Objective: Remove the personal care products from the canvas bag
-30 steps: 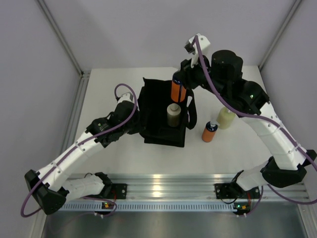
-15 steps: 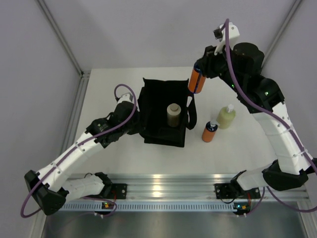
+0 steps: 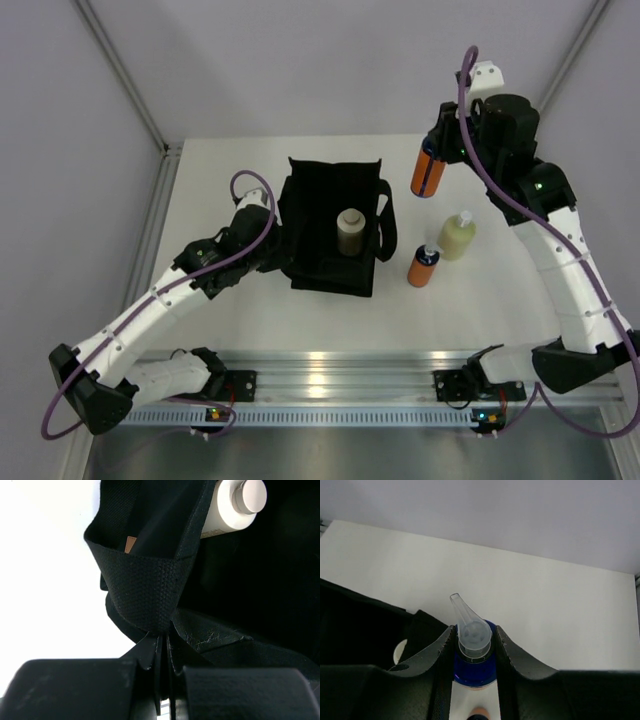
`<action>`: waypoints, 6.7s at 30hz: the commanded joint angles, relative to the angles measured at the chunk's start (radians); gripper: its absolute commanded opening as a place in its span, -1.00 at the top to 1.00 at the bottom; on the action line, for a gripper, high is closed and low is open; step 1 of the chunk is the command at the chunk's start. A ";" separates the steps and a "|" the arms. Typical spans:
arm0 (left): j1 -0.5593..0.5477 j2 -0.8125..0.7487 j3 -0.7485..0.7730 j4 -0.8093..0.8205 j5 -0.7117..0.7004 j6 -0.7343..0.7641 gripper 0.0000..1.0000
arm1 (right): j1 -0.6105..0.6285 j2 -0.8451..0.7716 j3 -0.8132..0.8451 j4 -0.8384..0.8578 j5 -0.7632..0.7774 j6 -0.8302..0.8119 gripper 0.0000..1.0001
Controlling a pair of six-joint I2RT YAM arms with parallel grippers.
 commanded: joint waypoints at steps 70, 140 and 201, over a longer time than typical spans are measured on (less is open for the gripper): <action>0.000 0.026 0.072 0.030 0.041 0.006 1.00 | 0.019 -0.194 -0.636 0.543 -0.122 0.112 -0.11; 0.000 -0.041 -0.144 0.088 0.055 -0.114 1.00 | 0.317 0.491 -0.204 0.065 0.194 0.309 0.61; 0.000 0.031 -0.097 0.085 0.009 -0.077 1.00 | 0.481 0.235 0.059 0.111 0.159 -0.070 1.00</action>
